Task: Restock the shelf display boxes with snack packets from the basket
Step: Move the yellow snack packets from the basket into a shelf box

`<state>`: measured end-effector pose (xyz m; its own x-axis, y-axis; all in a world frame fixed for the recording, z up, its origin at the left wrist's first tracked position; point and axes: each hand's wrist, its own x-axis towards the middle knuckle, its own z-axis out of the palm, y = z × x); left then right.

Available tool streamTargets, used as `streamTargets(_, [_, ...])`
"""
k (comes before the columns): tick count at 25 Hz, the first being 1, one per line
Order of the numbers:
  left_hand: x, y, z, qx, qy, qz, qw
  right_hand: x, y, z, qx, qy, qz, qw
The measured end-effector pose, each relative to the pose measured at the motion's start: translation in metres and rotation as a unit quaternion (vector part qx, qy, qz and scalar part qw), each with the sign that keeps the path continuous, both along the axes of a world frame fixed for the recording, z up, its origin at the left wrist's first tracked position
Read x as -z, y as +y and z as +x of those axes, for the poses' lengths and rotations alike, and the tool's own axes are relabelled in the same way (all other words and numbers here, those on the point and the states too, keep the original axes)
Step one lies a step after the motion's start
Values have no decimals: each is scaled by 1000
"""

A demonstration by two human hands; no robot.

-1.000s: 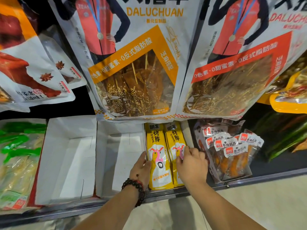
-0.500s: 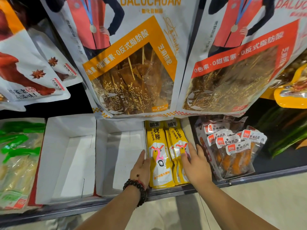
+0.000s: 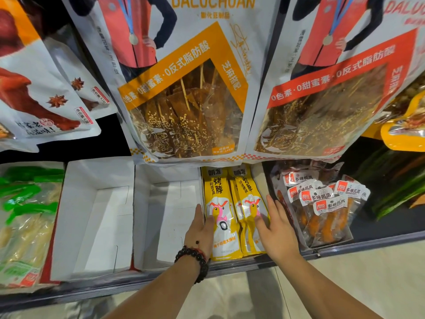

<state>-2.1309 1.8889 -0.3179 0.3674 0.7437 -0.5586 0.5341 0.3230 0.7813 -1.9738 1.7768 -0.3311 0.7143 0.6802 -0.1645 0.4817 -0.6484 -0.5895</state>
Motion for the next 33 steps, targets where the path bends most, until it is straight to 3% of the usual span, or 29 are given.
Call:
streamTargets(3, [-8,2,-1,36,9,67,997,-9,1,0,-29,-93,-37,995])
streamTargets(9, [-55,10,-35,93,30,145,985,-63,19,-24,-104,-177,-56,977])
streamTargets(14, [-122,26,-137,147,125,222,956,-128,70,-109,-298,-270,-8,916])
streamTargets(16, [-155,28,-194,104,133,237,957,-155,96,-156,-375,-294,22,879])
streamTargets(19, [-203,23,-295,-40,134,253,957,-195,126,-238,-452,-297,56,839])
streamTargets(22, [-229,9,-409,-127,216,296,922,-221,142,-327,-513,-283,100,804])
streamTargets(27, [-200,-31,-550,-255,330,181,891,-231,142,-446,-615,-278,117,728])
streamTargets(33, [-121,-71,-630,-224,441,33,868,-219,121,-511,-667,-269,143,680])
